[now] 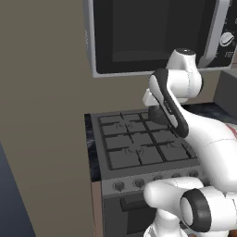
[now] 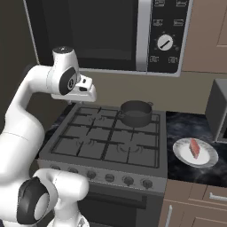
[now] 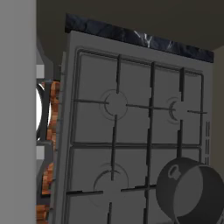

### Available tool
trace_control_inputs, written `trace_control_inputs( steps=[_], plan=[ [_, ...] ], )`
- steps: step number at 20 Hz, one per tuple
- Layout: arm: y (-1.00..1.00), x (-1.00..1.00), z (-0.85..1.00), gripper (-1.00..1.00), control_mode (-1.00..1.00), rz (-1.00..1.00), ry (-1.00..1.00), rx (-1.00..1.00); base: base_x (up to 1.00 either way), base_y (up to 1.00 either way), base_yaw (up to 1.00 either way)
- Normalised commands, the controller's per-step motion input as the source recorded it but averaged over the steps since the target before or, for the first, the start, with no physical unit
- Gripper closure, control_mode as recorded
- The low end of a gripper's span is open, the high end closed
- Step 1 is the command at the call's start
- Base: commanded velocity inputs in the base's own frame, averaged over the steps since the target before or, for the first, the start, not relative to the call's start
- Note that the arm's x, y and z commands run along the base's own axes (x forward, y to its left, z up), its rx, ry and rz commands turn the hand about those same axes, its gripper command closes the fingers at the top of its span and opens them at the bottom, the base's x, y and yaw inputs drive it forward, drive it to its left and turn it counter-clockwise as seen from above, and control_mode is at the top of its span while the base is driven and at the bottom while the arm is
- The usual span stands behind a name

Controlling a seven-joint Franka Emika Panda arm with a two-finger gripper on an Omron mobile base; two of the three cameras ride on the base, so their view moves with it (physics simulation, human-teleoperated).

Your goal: Retrieve the frozen meat and place it in the pot on a burner. Then turn the burner on.

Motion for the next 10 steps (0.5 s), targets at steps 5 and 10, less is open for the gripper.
trace_control_inputs(
  steps=[5,10],
  plan=[
    [-0.19,-0.1,-0.01,-1.0,-1.0,0.0,0.0,0.0,0.0,0.0,0.0],
    [-0.34,-0.18,-0.07,-1.0,-1.0,0.0,0.0,0.0,0.0,0.0,0.0]
  ],
)
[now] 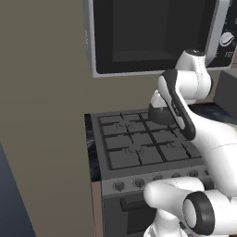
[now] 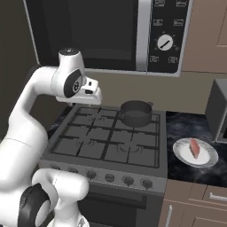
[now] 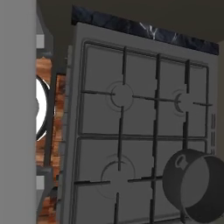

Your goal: Retrieve the frozen meat and place it in the pot on a burner. Then turn the burner on.

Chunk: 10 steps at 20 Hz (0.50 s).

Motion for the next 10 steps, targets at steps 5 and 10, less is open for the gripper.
trace_control_inputs(
  steps=[5,10],
  plan=[
    [-0.64,-0.03,-0.21,-1.0,-1.0,-0.07,0.01,0.0,0.0,0.0,0.0],
    [-0.93,0.12,-0.29,-1.0,-1.0,-0.1,0.11,-0.01,0.0,0.0,0.0]
  ],
)
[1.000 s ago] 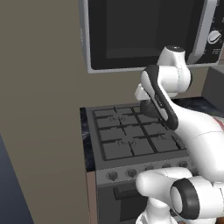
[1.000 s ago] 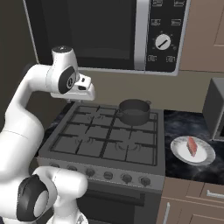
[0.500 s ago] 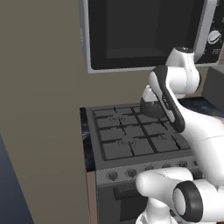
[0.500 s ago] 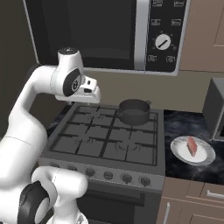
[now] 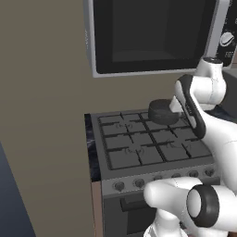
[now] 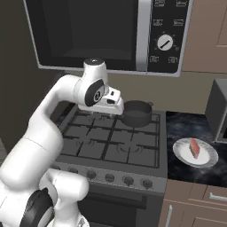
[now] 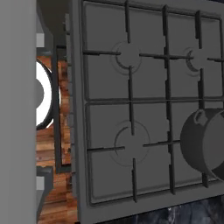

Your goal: Retrieve the frozen meat and place it in the pot on a burner. Then turn the burner on.

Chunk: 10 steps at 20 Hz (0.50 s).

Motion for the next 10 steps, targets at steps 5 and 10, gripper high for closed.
trace_control_inputs(
  steps=[5,10],
  plan=[
    [-1.0,0.22,-0.37,-1.0,-1.0,-0.05,0.1,0.0,0.0,0.0,0.0],
    [-0.86,0.17,-0.25,-1.0,-1.0,-0.02,0.03,0.0,0.0,0.0,0.0]
  ],
)
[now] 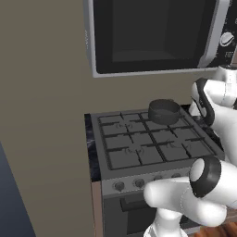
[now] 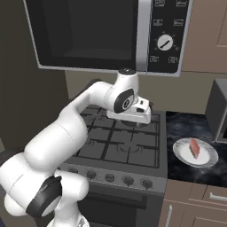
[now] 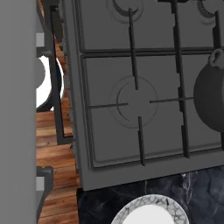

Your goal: Retrieve the frozen meat and place it in the pot on a burner. Then turn the burner on.

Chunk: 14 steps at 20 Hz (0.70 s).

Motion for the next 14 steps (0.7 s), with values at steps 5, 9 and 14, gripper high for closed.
trace_control_inputs(
  steps=[5,9,14],
  plan=[
    [-0.76,0.01,-0.03,-1.0,-1.0,0.0,0.0,0.0,0.0,0.0,0.0],
    [-0.75,0.0,-0.23,-1.0,-1.0,0.0,0.0,0.0,0.0,0.0,0.0],
    [-0.64,0.02,-0.48,-1.0,-1.0,0.0,-0.06,-0.02,0.0,0.0,0.0]
  ],
)
